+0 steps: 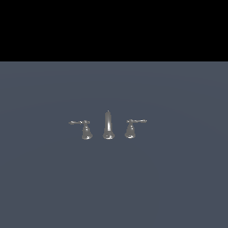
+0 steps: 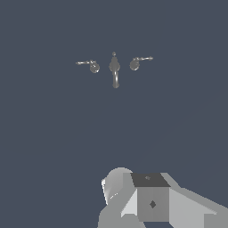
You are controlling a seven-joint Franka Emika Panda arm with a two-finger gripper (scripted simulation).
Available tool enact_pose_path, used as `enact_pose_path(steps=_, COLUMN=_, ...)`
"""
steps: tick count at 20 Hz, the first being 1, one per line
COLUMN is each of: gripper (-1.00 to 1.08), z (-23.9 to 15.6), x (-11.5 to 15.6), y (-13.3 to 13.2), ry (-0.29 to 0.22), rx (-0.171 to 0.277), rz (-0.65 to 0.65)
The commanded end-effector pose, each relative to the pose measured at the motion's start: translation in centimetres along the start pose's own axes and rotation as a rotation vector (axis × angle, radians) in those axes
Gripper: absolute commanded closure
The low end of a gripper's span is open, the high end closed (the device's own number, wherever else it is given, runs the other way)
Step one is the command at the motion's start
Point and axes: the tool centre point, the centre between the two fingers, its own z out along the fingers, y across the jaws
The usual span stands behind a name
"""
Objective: Turn on the faucet by rotating a designated handle.
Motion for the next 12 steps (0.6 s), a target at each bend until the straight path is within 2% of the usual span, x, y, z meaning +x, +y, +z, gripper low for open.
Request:
enact_pose_path(steps=1, gripper=1.08, z=0.0, x=0.0, y=0.0, ry=0.000, rx=0.000, rz=0.000)
enact_pose_path(steps=12, gripper=1.08, z=1.6, x=0.4, y=-1.3, ry=0.002, rx=0.002, rz=0.063)
